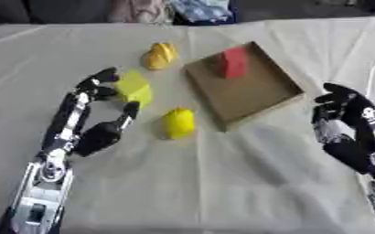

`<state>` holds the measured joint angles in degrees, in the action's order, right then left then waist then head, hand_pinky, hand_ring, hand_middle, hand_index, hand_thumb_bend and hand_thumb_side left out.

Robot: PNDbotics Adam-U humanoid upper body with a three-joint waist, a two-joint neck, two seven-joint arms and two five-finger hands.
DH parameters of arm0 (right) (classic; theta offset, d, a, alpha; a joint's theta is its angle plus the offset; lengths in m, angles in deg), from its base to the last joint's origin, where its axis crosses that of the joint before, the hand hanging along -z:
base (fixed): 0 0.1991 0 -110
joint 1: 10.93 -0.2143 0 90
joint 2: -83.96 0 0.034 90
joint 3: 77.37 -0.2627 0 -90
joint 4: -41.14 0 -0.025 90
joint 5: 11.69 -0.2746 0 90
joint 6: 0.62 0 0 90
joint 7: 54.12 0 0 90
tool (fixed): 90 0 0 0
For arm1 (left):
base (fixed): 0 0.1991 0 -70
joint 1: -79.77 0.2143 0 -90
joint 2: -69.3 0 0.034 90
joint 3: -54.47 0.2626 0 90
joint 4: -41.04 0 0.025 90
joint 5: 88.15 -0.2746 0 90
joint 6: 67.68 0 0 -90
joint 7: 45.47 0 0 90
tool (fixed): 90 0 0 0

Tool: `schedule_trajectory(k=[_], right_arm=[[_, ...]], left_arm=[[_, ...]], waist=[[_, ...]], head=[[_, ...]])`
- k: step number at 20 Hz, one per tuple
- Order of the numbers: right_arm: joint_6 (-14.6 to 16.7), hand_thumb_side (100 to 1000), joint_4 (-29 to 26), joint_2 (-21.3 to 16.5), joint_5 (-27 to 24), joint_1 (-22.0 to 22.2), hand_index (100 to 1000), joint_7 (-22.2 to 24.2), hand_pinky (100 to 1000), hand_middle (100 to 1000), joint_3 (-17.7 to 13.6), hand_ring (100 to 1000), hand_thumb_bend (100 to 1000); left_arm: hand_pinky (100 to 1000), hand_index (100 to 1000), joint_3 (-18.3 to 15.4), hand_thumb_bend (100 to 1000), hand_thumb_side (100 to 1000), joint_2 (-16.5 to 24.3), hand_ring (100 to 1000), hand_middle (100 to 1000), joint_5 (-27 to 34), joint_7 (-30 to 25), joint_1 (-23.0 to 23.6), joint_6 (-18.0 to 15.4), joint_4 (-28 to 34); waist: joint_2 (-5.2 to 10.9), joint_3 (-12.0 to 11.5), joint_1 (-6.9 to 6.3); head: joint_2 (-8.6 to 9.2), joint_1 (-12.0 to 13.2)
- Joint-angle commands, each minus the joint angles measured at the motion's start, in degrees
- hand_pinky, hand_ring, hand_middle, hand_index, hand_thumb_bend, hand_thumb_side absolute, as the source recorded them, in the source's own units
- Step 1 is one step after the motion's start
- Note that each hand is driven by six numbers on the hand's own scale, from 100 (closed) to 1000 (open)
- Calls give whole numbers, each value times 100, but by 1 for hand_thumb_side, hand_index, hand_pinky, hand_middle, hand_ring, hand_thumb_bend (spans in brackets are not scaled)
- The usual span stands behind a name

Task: Pick up objects on the table and place them in the box.

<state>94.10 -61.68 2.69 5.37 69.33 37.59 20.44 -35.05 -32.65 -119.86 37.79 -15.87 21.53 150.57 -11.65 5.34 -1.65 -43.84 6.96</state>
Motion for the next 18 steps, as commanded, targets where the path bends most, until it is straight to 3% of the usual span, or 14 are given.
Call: schedule_trajectory(k=[1,13,18], right_arm=[[-6,373,-123,-31,22,-39,864,-9,626,673,-23,672,100],[-5,372,-121,-35,27,-37,862,-5,625,673,-23,670,100],[-4,371,-113,-51,36,-29,862,2,625,672,-22,669,100]], left_arm=[[751,939,-33,363,596,40,722,791,-3,3,-34,-2,83],[753,938,-44,364,596,95,722,791,-29,5,-55,9,93],[760,936,-74,385,567,645,730,798,-241,-95,-179,148,212]], waist=[[74,1,63],[72,6,57],[88,19,36]], head=[[-28,20],[-28,22],[-28,13]])
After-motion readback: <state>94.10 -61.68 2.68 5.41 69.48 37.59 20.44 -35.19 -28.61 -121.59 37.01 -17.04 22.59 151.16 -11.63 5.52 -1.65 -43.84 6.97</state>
